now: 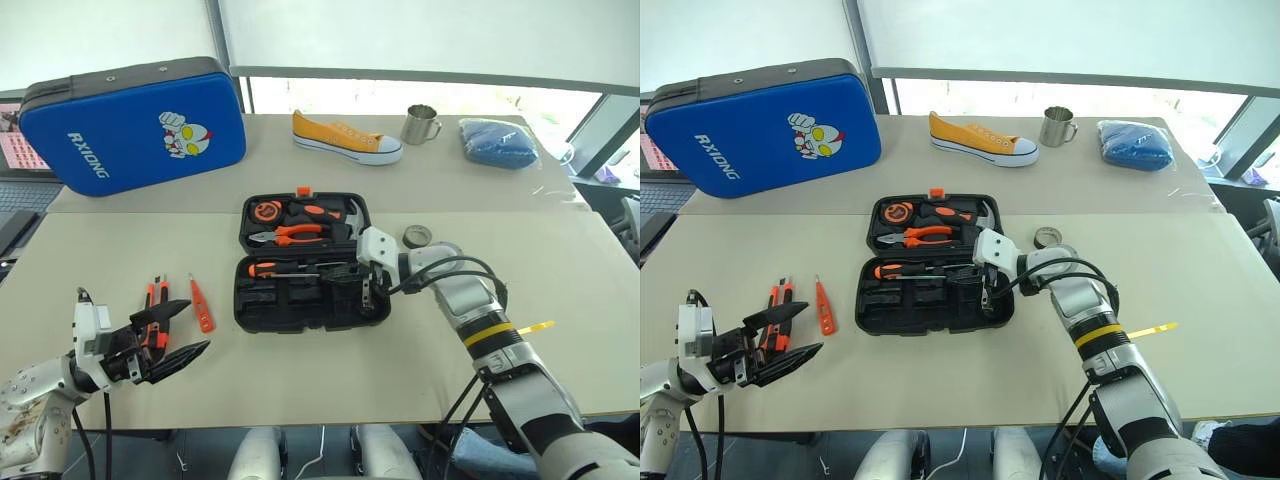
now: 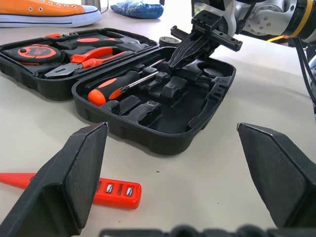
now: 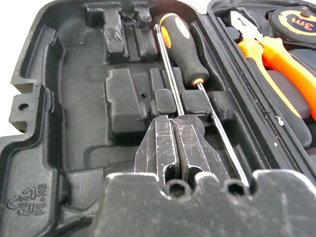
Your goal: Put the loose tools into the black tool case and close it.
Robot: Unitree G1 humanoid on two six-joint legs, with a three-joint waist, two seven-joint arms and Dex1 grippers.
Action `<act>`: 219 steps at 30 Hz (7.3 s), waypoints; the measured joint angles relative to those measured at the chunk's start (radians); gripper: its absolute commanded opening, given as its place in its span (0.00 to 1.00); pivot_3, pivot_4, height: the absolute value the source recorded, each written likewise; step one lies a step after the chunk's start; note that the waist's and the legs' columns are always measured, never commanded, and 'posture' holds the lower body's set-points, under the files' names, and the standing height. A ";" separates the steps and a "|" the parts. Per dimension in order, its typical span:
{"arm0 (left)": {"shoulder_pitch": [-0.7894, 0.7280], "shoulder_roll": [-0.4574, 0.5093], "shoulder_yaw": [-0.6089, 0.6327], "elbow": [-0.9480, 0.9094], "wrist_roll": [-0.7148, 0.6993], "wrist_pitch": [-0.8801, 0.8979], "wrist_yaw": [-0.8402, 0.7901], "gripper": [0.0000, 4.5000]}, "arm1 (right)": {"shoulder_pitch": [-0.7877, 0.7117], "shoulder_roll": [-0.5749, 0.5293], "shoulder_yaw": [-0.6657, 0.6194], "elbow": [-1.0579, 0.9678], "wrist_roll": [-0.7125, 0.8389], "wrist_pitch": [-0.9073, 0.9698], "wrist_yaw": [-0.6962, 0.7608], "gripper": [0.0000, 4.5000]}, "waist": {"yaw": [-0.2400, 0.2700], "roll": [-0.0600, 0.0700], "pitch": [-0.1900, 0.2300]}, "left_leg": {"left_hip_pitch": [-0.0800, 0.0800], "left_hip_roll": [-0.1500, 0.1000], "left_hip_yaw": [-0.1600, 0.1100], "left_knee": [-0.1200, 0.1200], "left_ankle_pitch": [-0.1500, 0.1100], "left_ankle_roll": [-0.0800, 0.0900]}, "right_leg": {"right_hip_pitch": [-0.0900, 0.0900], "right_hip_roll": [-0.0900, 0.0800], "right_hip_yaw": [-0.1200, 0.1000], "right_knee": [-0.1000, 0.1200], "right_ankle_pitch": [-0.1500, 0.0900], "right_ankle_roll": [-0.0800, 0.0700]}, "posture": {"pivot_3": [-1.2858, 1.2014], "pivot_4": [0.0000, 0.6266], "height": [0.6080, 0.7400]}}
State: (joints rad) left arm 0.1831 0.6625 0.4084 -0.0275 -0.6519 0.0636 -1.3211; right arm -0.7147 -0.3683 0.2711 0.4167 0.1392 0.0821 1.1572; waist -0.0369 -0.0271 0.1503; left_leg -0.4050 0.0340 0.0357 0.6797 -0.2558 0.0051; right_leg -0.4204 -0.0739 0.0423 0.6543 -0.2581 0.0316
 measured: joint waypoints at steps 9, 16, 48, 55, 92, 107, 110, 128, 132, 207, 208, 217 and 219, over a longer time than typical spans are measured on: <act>0.009 0.000 0.002 -0.001 0.001 0.000 0.010 1.00 | -0.030 0.007 -0.002 0.051 -0.035 -0.010 -0.022 0.00 | -0.002 0.000 0.000 | 0.000 -0.001 0.000 0.000 0.000 0.000 | 0.000 -0.001 0.000 0.001 0.000 0.000 | 0.52 0.24 1.00; 0.011 -0.001 0.002 -0.004 0.005 0.000 0.018 1.00 | -0.047 0.011 0.026 0.082 -0.088 -0.087 -0.026 0.00 | -0.005 0.000 0.000 | 0.002 0.000 0.000 0.000 0.000 0.000 | 0.001 -0.001 0.000 0.001 0.000 0.000 | 0.52 0.24 1.00; 0.431 -0.101 0.476 0.040 0.019 0.131 0.501 1.00 | 0.731 -0.135 -0.447 -0.596 0.364 -0.116 0.065 0.99 | 0.010 -0.007 -0.001 | 0.013 0.002 0.002 -0.003 -0.001 0.000 | 0.015 -0.003 -0.002 -0.009 -0.001 0.002 | 0.52 0.24 1.00; 0.373 -0.021 0.417 -0.139 -0.052 0.387 0.615 1.00 | 0.768 -0.136 -0.512 -0.524 0.416 -0.193 0.095 0.99 | 0.034 -0.015 0.000 | 0.016 0.002 0.003 -0.003 -0.001 0.000 | 0.017 -0.003 -0.002 -0.008 -0.003 0.001 | 0.52 0.24 1.00; -0.618 -0.256 0.110 -0.567 -0.334 1.547 1.783 1.00 | 0.684 -0.229 -0.499 -0.700 0.516 -0.102 0.063 0.99 | 0.025 -0.010 0.004 | 0.016 -0.004 -0.001 -0.004 -0.001 -0.003 | 0.018 -0.002 0.001 -0.007 -0.001 0.002 | 0.52 0.24 1.00; -0.495 -0.394 0.101 -0.562 -0.298 1.547 1.932 1.00 | 0.697 -0.229 -0.485 -0.711 0.533 -0.072 0.059 0.99 | 0.031 -0.011 0.005 | 0.015 -0.004 -0.001 -0.004 -0.001 -0.003 | 0.018 -0.003 0.001 -0.007 0.000 0.002 | 0.52 0.24 1.00; -0.499 -0.413 0.084 -0.548 -0.294 1.546 1.931 1.00 | 0.701 -0.229 -0.485 -0.725 0.533 -0.066 0.050 0.99 | 0.031 -0.010 0.005 | 0.016 -0.004 -0.001 -0.004 -0.001 -0.004 | 0.019 -0.003 0.001 -0.007 0.000 0.002 | 0.52 0.24 1.00; -0.451 -0.366 0.038 -0.512 -0.228 1.527 1.890 0.25 | 0.702 -0.228 -0.483 -0.770 0.534 -0.034 -0.010 1.00 | 0.027 -0.005 0.002 | 0.018 -0.005 -0.001 -0.004 -0.001 -0.003 | 0.021 -0.002 0.001 -0.008 -0.001 0.002 | 0.52 0.24 1.00; -0.437 -0.375 0.055 -0.526 -0.215 1.525 1.866 0.10 | 0.703 -0.226 -0.483 -0.766 0.534 -0.036 0.000 1.00 | 0.027 -0.004 0.001 | 0.020 -0.005 -0.002 -0.005 -0.001 -0.003 | 0.024 -0.002 0.000 -0.009 -0.001 0.003 | 0.52 0.24 1.00; -0.875 -0.006 -0.772 0.160 0.675 0.193 0.031 0.67 | 0.807 -0.323 -0.512 -0.777 0.454 0.017 -0.035 1.00 | 0.039 -0.007 0.004 | 0.006 -0.003 0.004 0.003 -0.003 0.002 | 0.015 0.001 -0.001 -0.008 -0.002 0.005 | 0.52 0.24 1.00; -0.875 -0.011 -0.753 0.161 0.643 0.182 0.019 0.67 | 0.807 -0.323 -0.512 -0.777 0.456 0.017 -0.034 1.00 | 0.040 -0.007 0.004 | 0.005 -0.003 0.003 0.004 -0.003 0.002 | 0.015 0.001 -0.001 -0.008 -0.002 0.005 | 0.52 0.24 1.00; -0.899 -0.009 -0.597 0.198 0.493 0.113 -0.015 0.56 | 0.822 -0.323 -0.513 -0.778 0.476 0.031 -0.027 1.00 | 0.043 -0.007 0.004 | 0.006 -0.003 0.001 0.004 -0.003 0.002 | 0.015 0.001 -0.001 -0.008 -0.002 0.005 | 0.52 0.24 1.00; -0.891 -0.026 -0.579 0.243 0.491 0.069 -0.003 0.43 | 0.821 -0.321 -0.513 -0.778 0.478 0.034 -0.030 1.00 | 0.045 -0.007 0.004 | 0.006 -0.003 0.001 0.004 -0.003 0.002 | 0.015 0.001 -0.001 -0.008 -0.002 0.005 | 0.52 0.24 1.00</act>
State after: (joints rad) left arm -0.7078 0.6361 -0.1707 0.2155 -0.1614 0.1328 -1.3241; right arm 0.1068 -0.6890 -0.2418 -0.3614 0.6173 0.1161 1.1268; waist 0.0077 -0.0336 0.1547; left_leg -0.3987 0.0309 0.0365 0.6838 -0.2590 0.0069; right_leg -0.4051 -0.0733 0.0413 0.6462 -0.2602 0.0367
